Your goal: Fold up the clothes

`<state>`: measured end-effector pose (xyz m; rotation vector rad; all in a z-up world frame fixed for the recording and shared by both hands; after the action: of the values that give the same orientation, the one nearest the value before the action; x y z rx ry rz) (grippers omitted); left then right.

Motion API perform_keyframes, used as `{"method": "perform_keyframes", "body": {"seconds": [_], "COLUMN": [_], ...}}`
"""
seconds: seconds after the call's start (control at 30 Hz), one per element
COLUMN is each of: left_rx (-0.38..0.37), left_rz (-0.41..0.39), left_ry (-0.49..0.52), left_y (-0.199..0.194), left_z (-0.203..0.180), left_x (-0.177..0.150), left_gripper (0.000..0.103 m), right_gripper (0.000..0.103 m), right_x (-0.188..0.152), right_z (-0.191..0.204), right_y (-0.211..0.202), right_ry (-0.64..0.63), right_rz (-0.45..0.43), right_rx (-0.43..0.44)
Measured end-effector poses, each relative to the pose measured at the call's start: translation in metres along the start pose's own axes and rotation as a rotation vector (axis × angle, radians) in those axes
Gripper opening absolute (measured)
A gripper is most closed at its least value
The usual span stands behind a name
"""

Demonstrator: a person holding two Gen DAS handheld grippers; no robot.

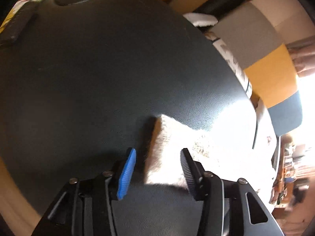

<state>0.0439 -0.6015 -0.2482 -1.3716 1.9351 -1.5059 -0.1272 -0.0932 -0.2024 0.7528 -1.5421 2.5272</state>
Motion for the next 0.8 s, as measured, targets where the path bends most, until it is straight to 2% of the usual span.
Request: {"method": "perform_keyframes", "body": {"seconds": [0.07, 0.1, 0.13, 0.17, 0.3, 0.43, 0.5, 0.6, 0.7, 0.8], "left_rx": [0.055, 0.084, 0.096, 0.104, 0.104, 0.157, 0.166, 0.135, 0.176, 0.157], "left_rz": [-0.024, -0.035, -0.039, -0.046, -0.103, -0.122, -0.097, -0.079, -0.134, -0.206], "left_ry": [0.052, 0.089, 0.106, 0.112, 0.014, -0.013, -0.018, -0.064, -0.088, 0.002], "left_y": [0.006, 0.007, 0.010, 0.011, 0.007, 0.007, 0.012, 0.007, -0.020, -0.052], "left_z": [-0.009, -0.015, -0.019, -0.020, 0.000, 0.019, 0.025, 0.030, 0.029, 0.003], "left_x": [0.002, 0.002, 0.001, 0.002, 0.022, 0.039, 0.043, 0.045, 0.052, 0.052], "left_gripper": [0.056, 0.046, 0.006, 0.008, 0.007, 0.007, 0.008, 0.018, 0.020, 0.021], "right_gripper": [0.026, 0.026, 0.026, 0.026, 0.026, 0.029, 0.029, 0.029, 0.029, 0.029], "right_x": [0.015, 0.020, 0.025, 0.028, 0.026, 0.031, 0.033, 0.037, 0.041, 0.052], "right_z": [-0.006, -0.011, -0.016, -0.019, -0.017, -0.003, -0.002, -0.007, -0.014, -0.040], "right_y": [0.010, 0.018, 0.026, 0.036, 0.075, 0.087, 0.089, 0.083, 0.058, 0.029], "right_ry": [0.021, 0.032, 0.043, 0.054, 0.072, 0.070, 0.078, 0.102, 0.111, 0.104], "right_rz": [-0.002, 0.013, 0.027, 0.048, 0.130, 0.103, 0.102, 0.107, 0.061, 0.003], "right_rx": [-0.023, -0.039, -0.055, -0.059, -0.052, -0.036, -0.034, 0.005, 0.075, 0.092]}}
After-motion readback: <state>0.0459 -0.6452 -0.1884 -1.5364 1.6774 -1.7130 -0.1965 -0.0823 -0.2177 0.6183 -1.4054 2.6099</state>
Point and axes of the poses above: each gripper's, at about its wrist camera, not at the fingertips, and y roughly the way its jaws point, z to its left, x to its top, the point moved 8 cm from there along y, roughly the way its jaws point, and after that the axes turned 8 degrees about y, right-handed, at the moved point
